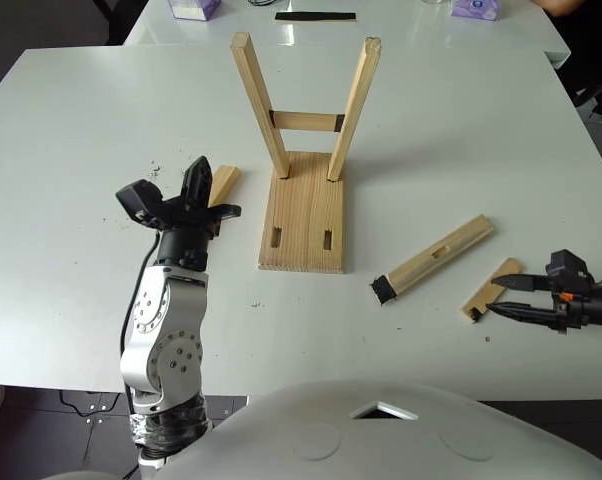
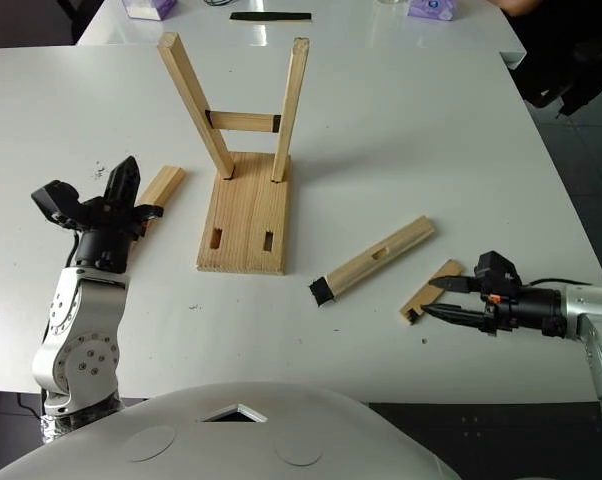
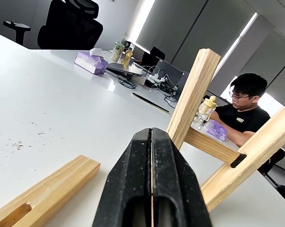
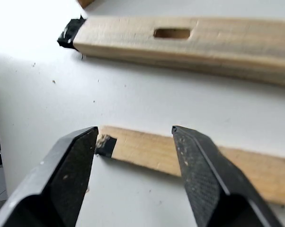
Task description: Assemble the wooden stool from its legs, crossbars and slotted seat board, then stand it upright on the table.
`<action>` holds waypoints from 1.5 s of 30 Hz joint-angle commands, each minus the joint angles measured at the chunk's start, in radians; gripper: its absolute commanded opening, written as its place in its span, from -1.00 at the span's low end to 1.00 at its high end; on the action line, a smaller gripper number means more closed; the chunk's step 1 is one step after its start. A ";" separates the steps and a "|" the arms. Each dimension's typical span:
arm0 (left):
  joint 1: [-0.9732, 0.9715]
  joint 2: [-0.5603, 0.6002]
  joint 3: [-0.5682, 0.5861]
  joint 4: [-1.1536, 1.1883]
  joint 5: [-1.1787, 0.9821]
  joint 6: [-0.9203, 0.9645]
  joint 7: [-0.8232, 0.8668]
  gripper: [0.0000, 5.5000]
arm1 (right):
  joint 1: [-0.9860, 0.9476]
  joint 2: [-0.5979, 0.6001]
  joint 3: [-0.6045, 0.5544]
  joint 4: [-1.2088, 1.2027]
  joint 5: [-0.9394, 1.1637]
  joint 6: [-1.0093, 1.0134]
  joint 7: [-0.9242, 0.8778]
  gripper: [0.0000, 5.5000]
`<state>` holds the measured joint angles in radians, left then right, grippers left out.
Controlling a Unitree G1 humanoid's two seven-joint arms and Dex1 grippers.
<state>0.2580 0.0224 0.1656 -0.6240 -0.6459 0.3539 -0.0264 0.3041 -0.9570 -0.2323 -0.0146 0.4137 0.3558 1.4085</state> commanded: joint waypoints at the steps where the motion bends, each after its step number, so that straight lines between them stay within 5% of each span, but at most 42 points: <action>1: 0.013 -0.008 -0.018 0.013 0.023 -0.016 -0.004 -1.00 | -0.034 -0.083 -0.004 0.077 -0.023 -0.040 0.060 0.05; 6: 0.045 -0.021 -0.032 0.030 0.038 -0.035 -0.011 -1.00 | -0.154 -0.129 -0.025 0.230 -0.006 -0.026 0.094 0.05; 18: 0.051 -0.016 -0.033 0.046 0.044 -0.037 -0.026 -1.00 | -0.027 -0.134 0.049 0.324 -0.107 -0.176 0.144 0.05; 29: -0.103 0.055 -0.010 0.159 0.042 0.012 -0.061 -1.00 | -0.516 0.256 0.305 0.608 -0.283 -0.247 -0.183 0.05; 38: -0.111 0.071 0.004 0.175 0.048 0.017 -0.069 -1.00 | -0.538 0.253 0.274 0.632 -0.257 -0.287 -0.229 0.05; 45: -0.110 0.063 -0.016 0.176 0.061 0.015 -0.068 -1.00 | -0.435 0.313 0.203 0.319 -0.128 -0.114 -0.322 0.05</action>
<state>0.1472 0.0838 0.1572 -0.4486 -0.5912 0.3601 -0.0897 -0.1824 -0.6595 -0.0155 0.4228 0.2437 0.1772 1.1025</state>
